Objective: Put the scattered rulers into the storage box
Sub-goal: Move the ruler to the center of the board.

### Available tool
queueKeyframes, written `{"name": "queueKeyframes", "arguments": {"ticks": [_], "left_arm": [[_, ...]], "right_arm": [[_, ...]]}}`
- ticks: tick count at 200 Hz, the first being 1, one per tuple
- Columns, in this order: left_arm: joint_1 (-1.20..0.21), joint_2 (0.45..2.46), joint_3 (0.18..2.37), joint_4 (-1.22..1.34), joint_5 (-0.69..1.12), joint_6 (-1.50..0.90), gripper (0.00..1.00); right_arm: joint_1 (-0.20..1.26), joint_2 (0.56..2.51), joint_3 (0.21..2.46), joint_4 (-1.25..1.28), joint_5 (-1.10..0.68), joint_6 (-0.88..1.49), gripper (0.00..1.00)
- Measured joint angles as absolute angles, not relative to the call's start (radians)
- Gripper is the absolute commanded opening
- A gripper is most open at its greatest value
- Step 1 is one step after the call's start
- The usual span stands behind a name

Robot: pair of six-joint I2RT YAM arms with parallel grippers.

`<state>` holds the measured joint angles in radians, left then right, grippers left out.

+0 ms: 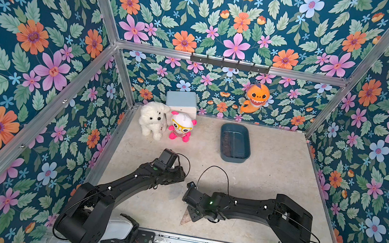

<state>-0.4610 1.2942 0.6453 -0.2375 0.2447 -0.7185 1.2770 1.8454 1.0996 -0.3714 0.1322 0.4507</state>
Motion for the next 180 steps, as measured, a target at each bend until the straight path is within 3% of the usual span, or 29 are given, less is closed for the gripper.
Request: {"name": "queueKeyframes", "arguments": {"ticks": [63,180], "left_arm": [[-0.458,1.293,0.648,-0.239,0.255,-0.714,0.57],[-0.489,1.318,0.597,-0.140,0.344,-0.734,0.55]], "right_arm": [[1.280,1.861,1.099,-0.362,0.181,0.462,0.21],[1.086,1.795,0.958,-0.231,0.288,0.514,0.14]]}}
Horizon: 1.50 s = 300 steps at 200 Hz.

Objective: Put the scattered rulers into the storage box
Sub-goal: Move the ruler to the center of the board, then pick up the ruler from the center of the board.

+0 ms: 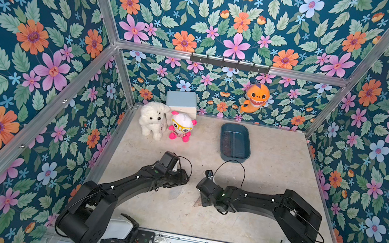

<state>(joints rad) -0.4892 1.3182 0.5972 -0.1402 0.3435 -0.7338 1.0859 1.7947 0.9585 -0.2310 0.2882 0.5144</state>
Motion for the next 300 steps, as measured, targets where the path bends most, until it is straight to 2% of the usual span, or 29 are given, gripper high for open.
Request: {"name": "queueKeyframes", "arguments": {"ticks": [22,48,109,126,147,181,229,268,300], "left_arm": [[-0.498,1.351,0.601,-0.121,0.364,-0.734,0.55],[-0.508,1.366,0.598,-0.100,0.372,-0.749,0.56],[-0.556,1.454,0.648,-0.069,0.395,-0.749,0.56],[-0.564,1.471,0.660,-0.060,0.399,-0.749,0.56],[-0.574,1.485,0.672,-0.051,0.410,-0.748,0.57],[-0.601,1.491,0.672,-0.019,0.447,-0.741,0.59],[-0.644,1.540,0.693,0.012,0.507,-0.705,0.59],[-0.658,1.584,0.715,0.022,0.531,-0.698,0.59],[-0.665,1.610,0.732,0.026,0.535,-0.698,0.59]], "right_arm": [[1.037,1.782,0.950,-0.232,0.289,0.530,0.14],[1.001,1.782,0.951,-0.245,0.296,0.568,0.19],[0.966,1.790,0.970,-0.336,0.405,0.723,0.17],[0.965,1.785,0.971,-0.351,0.413,0.743,0.20],[0.953,1.747,0.963,-0.409,0.362,0.750,0.25],[0.914,1.653,0.907,-0.397,0.244,0.761,0.28],[0.863,1.523,0.729,-0.222,0.101,0.763,0.06],[0.828,1.477,0.646,-0.101,0.047,0.765,0.00],[0.818,1.479,0.624,-0.047,0.011,0.765,0.00]]}}
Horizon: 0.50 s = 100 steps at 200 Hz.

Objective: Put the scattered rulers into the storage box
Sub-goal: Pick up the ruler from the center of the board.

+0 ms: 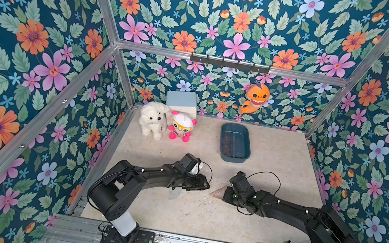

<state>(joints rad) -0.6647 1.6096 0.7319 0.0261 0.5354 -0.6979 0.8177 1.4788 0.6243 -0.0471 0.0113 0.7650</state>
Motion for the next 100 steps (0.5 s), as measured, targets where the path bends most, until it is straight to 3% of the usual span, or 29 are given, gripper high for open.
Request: {"name": "queueKeyframes", "arguments": {"ticks": [100], "left_arm": [[-0.686,1.639,0.739,0.030,0.540,-0.699,0.59]], "right_arm": [[0.802,1.494,0.586,0.027,-0.003,0.765,0.00]]}}
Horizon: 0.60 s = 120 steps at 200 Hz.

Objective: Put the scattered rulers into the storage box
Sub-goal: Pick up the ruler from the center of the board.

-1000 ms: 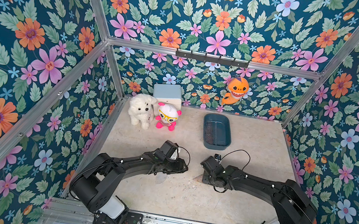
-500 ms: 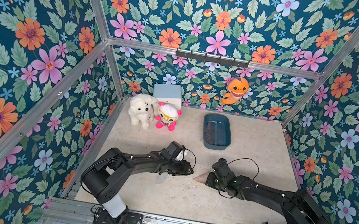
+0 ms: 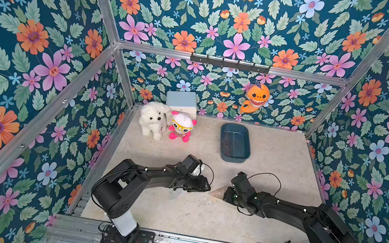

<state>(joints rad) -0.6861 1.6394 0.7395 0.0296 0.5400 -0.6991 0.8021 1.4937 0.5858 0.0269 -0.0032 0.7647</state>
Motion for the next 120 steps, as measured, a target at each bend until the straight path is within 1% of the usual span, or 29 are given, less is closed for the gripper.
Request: {"name": "queueKeyframes", "arguments": {"ticks": [78,120], "left_arm": [[-0.717,1.689,0.751,0.105,0.600,-0.723,0.58],[-0.726,1.715,0.754,0.141,0.630,-0.732,0.52]], "right_arm": [[0.793,1.514,0.538,0.162,-0.026,0.776,0.00],[0.791,1.515,0.522,0.197,-0.029,0.787,0.00]]}}
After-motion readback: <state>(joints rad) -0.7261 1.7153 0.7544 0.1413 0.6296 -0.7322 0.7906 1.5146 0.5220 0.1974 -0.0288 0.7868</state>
